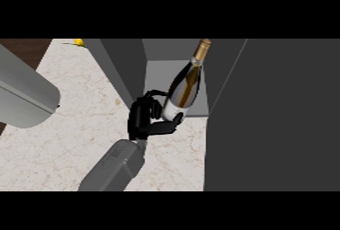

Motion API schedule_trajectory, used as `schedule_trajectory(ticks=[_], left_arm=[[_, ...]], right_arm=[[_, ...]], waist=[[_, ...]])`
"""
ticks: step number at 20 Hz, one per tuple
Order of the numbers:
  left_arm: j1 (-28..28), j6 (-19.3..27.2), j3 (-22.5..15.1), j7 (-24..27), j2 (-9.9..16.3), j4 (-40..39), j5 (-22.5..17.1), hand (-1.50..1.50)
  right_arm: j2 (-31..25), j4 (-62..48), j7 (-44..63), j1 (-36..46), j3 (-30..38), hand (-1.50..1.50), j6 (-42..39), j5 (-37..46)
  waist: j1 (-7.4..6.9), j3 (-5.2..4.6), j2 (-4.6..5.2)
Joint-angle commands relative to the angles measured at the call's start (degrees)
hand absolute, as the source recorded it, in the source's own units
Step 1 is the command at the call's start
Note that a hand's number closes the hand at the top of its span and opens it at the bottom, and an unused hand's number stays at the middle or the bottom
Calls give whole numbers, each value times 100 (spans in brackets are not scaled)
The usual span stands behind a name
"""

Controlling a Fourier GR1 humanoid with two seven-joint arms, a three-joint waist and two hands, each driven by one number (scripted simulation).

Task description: Pick up the wine, place it into the cabinet and close the cabinet

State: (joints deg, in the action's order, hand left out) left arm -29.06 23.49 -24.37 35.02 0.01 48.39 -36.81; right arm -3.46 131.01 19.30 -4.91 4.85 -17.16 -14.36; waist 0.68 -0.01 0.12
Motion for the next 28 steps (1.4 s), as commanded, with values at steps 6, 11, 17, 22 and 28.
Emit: schedule_trajectory(ticks=[6,11,17,22,28], left_arm=[[-931,-442,-86,537,0,-1198,-1100,150],[-1050,-523,-194,437,-1,-1370,-1224,150],[-1469,-693,-423,692,-1,-1909,-1863,150],[-1946,-891,-191,516,-1,-2200,-2033,150],[-2112,-1049,-162,610,-1,-2608,-2127,150]], right_arm=[[11,-204,-215,11,-57,-150,-142,66],[59,81,-176,-244,-21,-150,-93,49],[36,-622,-243,297,-29,-150,-71,59],[-105,-621,-14,672,139,-150,63,-25],[125,-439,-502,-116,-136,-150,-198,205]], waist=[[64,-2,12],[46,-1,2],[112,-4,32],[98,-4,37],[120,-1,29]])
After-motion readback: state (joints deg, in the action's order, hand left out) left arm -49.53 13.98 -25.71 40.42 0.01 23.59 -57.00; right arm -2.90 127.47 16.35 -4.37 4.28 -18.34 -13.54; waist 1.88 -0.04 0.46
